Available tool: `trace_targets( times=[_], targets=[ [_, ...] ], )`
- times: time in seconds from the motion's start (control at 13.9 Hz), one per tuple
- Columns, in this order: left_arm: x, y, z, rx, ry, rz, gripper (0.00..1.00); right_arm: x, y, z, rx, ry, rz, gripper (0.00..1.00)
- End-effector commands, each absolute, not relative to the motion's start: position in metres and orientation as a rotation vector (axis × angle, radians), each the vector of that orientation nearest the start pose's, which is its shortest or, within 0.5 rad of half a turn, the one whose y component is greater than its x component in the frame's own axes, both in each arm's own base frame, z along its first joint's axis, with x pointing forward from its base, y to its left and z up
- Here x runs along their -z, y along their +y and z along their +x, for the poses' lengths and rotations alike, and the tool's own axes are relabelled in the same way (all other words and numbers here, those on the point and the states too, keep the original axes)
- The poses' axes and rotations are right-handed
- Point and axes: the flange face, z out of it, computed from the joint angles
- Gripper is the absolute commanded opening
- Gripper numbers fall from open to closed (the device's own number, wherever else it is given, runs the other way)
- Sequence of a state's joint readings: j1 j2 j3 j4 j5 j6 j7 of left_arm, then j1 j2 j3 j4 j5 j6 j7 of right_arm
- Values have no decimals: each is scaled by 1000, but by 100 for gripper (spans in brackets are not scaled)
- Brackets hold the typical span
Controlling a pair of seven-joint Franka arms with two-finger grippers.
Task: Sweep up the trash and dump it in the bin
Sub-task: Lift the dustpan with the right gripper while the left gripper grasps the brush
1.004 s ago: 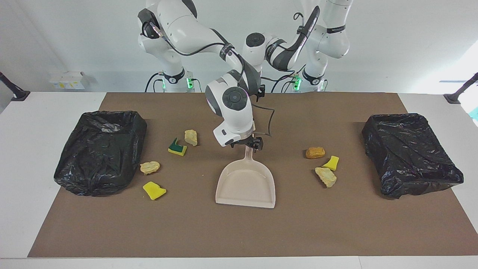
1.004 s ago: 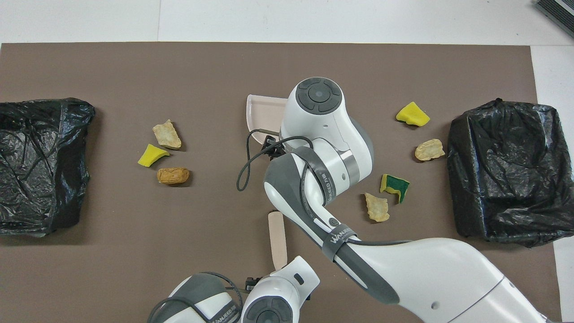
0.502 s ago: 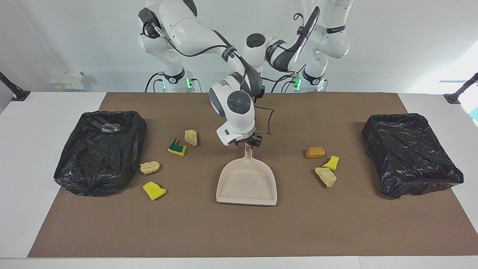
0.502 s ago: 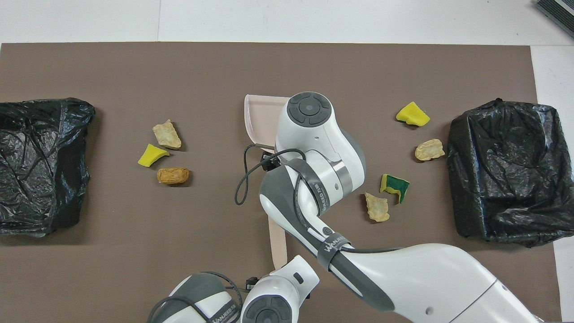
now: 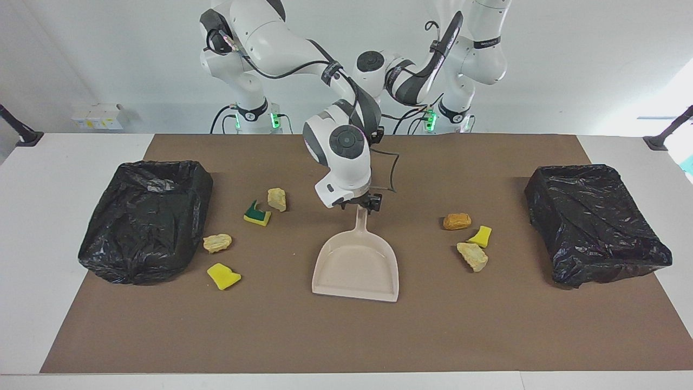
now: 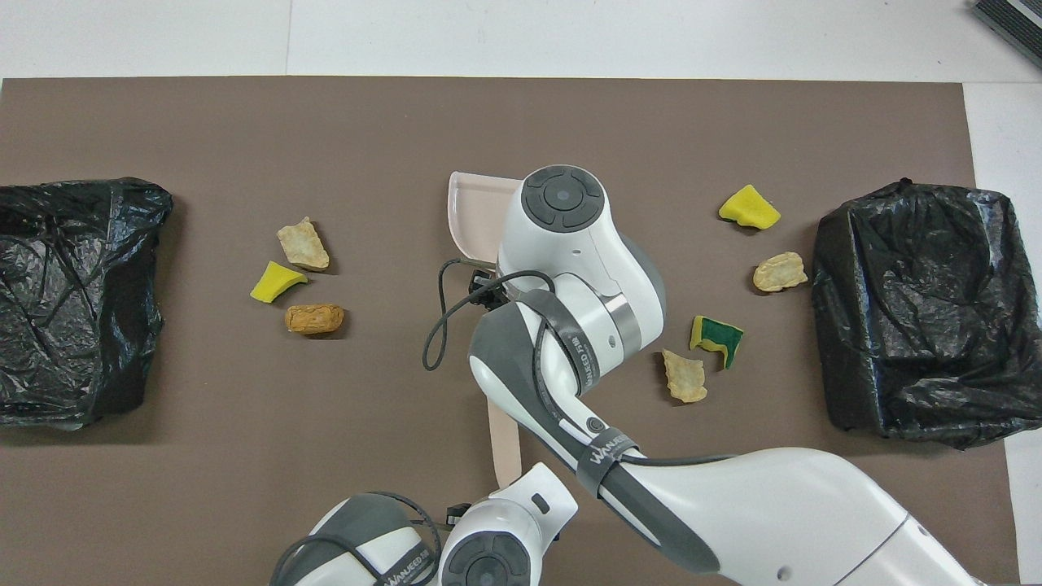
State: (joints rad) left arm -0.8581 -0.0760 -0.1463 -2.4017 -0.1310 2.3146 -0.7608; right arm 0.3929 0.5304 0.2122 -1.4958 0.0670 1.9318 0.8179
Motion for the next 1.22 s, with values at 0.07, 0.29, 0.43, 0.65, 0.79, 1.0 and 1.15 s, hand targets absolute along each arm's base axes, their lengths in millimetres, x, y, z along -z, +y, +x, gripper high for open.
trace_targets(
  times=[0.07,0.29,0.43,0.65,0.79,1.0,1.15],
  targets=[
    [-341,-403,258,-129,223,-3183,0,-353,383,572,-258,371,-3005,77],
    [-347,-395,263,-146,217,-3171,0,-349,383,571,-241,331,-3009,51],
    [-351,-390,268,-171,199,-3156,0,-350,384,571,-221,302,-3013,6],
    [-364,-366,284,-230,200,-3119,0,-363,384,577,-199,271,-3015,0],
    [-376,-341,291,-302,210,-3077,0,-372,370,585,-185,276,-3010,0],
    [-392,-304,313,-345,178,-3063,0,-401,337,597,-161,51,-3020,0],
    [-403,-279,331,-327,120,-3081,0,-416,308,606,-152,-112,-3014,0]
  ],
)
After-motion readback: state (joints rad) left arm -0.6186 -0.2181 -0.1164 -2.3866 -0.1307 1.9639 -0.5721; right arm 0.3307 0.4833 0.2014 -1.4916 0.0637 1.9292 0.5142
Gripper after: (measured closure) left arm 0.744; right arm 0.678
